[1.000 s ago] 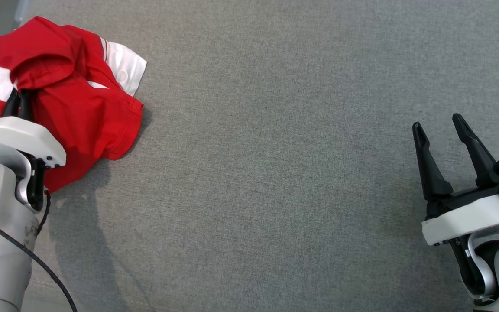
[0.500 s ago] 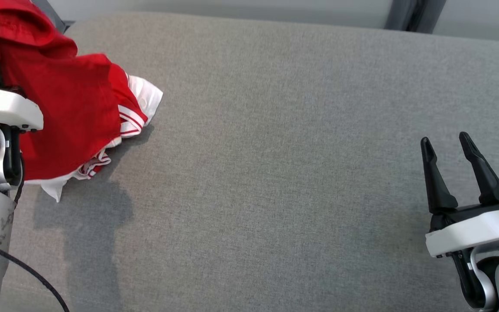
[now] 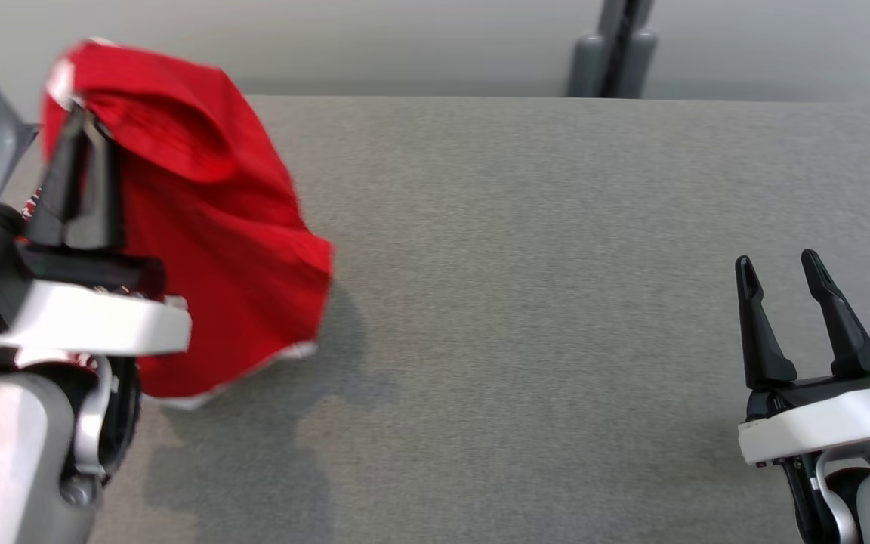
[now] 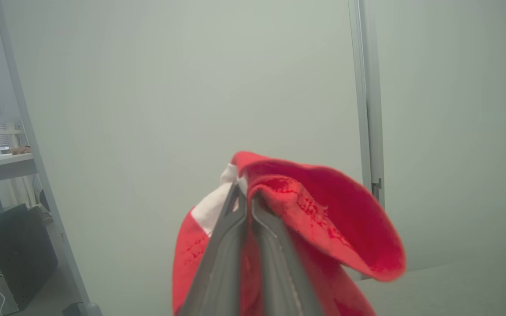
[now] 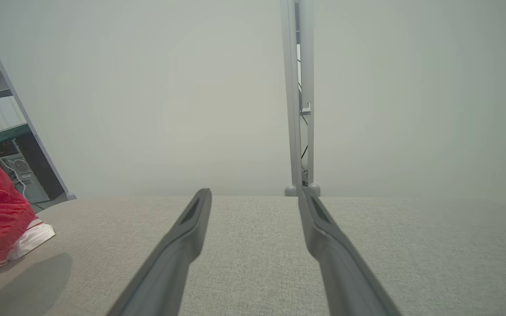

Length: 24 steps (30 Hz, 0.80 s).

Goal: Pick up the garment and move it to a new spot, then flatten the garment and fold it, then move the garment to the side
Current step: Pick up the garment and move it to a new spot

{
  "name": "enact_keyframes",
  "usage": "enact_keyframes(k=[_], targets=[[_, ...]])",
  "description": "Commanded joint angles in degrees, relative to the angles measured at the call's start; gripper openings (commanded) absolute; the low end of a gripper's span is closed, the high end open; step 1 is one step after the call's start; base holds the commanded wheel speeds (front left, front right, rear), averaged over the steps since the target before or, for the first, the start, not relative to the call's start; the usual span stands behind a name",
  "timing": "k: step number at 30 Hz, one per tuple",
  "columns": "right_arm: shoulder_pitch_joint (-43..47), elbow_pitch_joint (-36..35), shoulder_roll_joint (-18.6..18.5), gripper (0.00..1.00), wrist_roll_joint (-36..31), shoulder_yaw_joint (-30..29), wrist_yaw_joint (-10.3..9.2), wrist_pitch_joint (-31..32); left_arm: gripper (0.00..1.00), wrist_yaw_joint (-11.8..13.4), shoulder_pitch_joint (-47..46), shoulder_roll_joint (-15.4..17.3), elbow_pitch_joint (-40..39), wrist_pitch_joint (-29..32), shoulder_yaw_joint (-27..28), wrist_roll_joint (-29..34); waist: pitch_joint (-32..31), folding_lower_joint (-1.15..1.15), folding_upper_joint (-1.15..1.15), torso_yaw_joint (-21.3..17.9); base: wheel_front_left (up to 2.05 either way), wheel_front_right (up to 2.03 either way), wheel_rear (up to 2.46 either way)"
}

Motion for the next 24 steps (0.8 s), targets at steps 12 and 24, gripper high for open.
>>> enact_keyframes(k=[12, 24], targets=[[1.0, 0.4, 0.1, 1.0, 2.5, 1.2, 0.01, -1.5, 0.0, -3.1, 3.8, -5.5, -1.0, 4.3, -12.2, -0.4, 1.4, 0.0, 0.0, -16.7, 0.0, 0.0, 0.0], [-0.2, 4.0, 0.1, 1.0, 6.4, 2.5, 0.01, -5.1, 0.0, -12.0, -4.3, -15.2, 20.9, 5.8, -26.7, 1.0, 7.5, 0.0, 0.0, -27.0, 0.0, 0.0, 0.0]])
